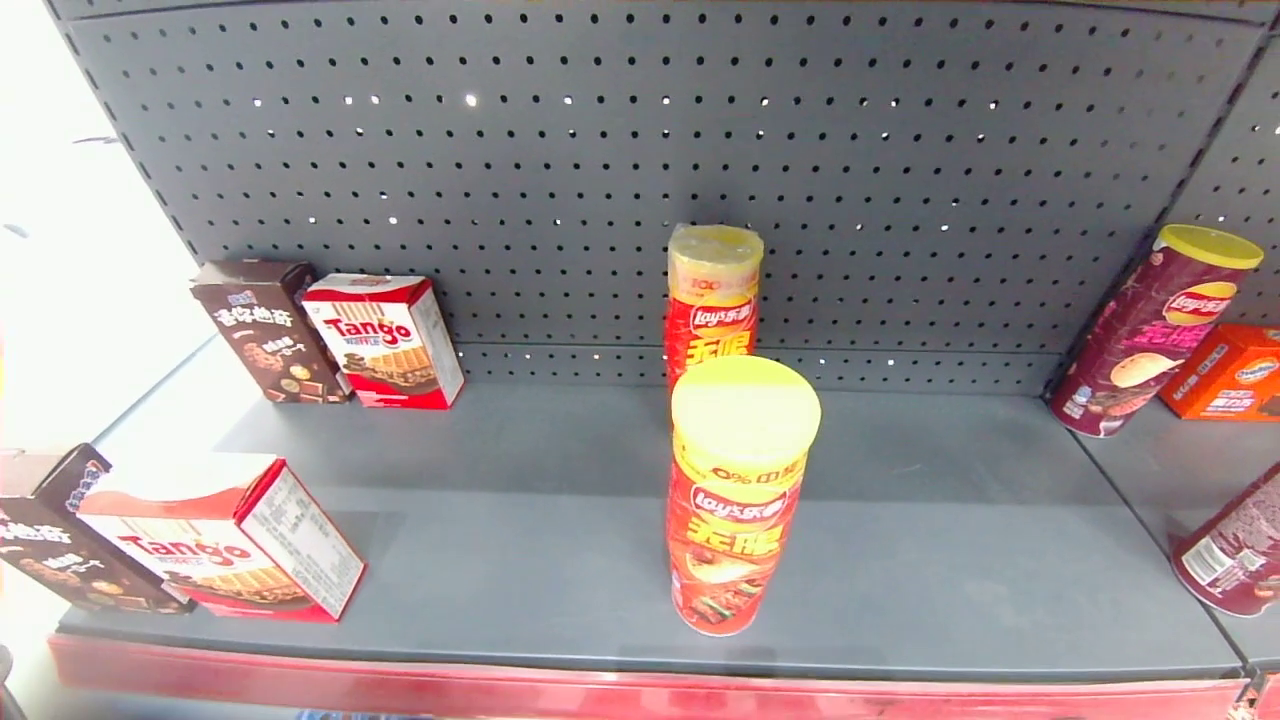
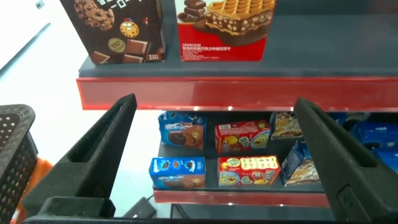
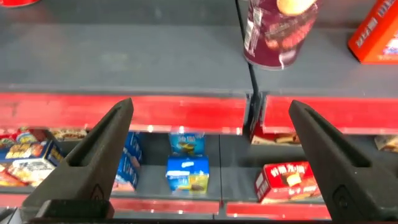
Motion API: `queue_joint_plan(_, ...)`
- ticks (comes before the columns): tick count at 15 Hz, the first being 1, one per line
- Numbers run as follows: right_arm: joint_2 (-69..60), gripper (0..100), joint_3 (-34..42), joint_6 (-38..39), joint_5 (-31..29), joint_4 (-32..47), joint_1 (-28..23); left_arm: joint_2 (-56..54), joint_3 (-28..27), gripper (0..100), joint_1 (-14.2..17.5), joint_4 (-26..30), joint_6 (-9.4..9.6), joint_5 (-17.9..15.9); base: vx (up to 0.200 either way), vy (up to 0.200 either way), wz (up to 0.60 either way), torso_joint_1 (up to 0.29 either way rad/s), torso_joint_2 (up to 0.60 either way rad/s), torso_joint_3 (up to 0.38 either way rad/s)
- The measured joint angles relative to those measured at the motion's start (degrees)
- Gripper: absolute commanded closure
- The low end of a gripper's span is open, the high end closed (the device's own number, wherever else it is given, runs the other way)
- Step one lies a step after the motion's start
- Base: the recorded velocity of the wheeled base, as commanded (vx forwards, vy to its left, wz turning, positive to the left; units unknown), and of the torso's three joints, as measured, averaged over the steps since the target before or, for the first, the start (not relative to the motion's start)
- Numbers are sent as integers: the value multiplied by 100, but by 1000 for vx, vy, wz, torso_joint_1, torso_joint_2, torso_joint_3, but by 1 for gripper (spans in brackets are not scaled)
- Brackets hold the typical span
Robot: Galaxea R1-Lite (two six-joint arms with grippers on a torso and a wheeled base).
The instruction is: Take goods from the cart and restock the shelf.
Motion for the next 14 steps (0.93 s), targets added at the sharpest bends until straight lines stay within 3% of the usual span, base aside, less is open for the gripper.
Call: queue_joint_plan(14,0,0,0,-2,10,9,-2,2,5,0,0,2,-17,13,0,0,-43,1,0,0)
